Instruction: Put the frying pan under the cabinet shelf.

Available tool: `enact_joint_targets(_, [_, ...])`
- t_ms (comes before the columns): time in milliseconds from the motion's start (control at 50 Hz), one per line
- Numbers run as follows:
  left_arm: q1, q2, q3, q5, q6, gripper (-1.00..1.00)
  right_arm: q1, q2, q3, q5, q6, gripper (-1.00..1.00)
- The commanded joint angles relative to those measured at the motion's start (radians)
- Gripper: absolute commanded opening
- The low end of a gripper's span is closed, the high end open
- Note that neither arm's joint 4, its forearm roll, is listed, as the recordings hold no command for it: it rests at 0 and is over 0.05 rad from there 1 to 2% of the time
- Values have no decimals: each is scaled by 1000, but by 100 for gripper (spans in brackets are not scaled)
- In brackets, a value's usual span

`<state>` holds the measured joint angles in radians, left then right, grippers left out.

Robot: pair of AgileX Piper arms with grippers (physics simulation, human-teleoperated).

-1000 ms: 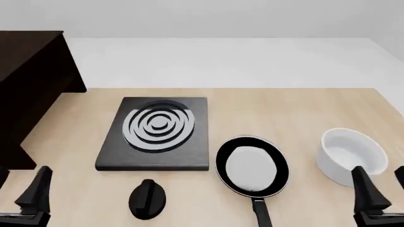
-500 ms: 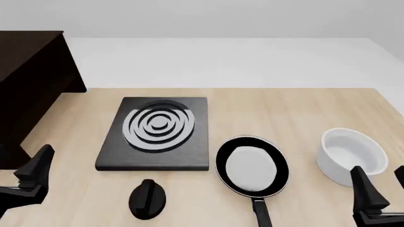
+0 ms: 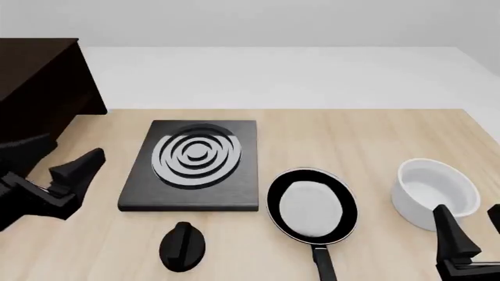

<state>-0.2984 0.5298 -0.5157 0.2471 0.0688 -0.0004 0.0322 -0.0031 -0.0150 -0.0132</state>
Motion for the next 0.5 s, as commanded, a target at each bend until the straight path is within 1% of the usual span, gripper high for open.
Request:
enact_joint_targets(20, [-124,202,-146,61,-36,100,0,5,0,-4,0,100])
enact_joint_targets(40, [-124,249,-156,69,-84,100,0,8,0,-7,0,100])
enact_joint_targets(60, [-106,248,-168,55,-19,100,0,11,0,-10,-1,100])
enact_joint_targets(100, [-117,317,-200,64,-43,100,0,7,0,-5,0,100])
enact_joint_targets(120, [-111,312,-210,60,-21,100,-1,7,0,-6,0,100])
enact_joint_targets(160, [-125,367,-252,82,-46,100,-1,12,0,-11,0,100])
enact_joint_targets(180, [-125,372,-265,84,-23,100,-1,10,0,-9,-1,100])
enact_joint_targets(220, [-142,423,-296,108,-56,100,-1,9,-1,-6,0,100])
enact_joint_targets(240, [-156,432,-305,110,-41,100,-1,10,-1,-8,0,100])
enact_joint_targets(280, [-167,483,-333,129,-72,100,-1,16,0,-16,0,100])
enact_joint_targets(300, [-167,488,-339,126,-53,100,-1,15,0,-14,-1,100])
enact_joint_targets(340, [-185,542,-361,139,-87,100,-1,7,-2,-4,0,100])
enact_joint_targets(360, [-227,584,-365,155,-155,100,-1,14,0,-12,0,100])
enact_joint_targets(400, [-225,610,-372,154,-154,100,-1,9,-1,-7,0,100])
enact_joint_targets(460, [-244,672,-395,147,-194,100,-1,12,0,-11,0,100])
enact_joint_targets(480, [-242,672,-402,143,-178,100,-1,13,0,-12,0,100])
enact_joint_targets(500, [-248,681,-413,144,-189,100,-1,15,0,-14,0,100])
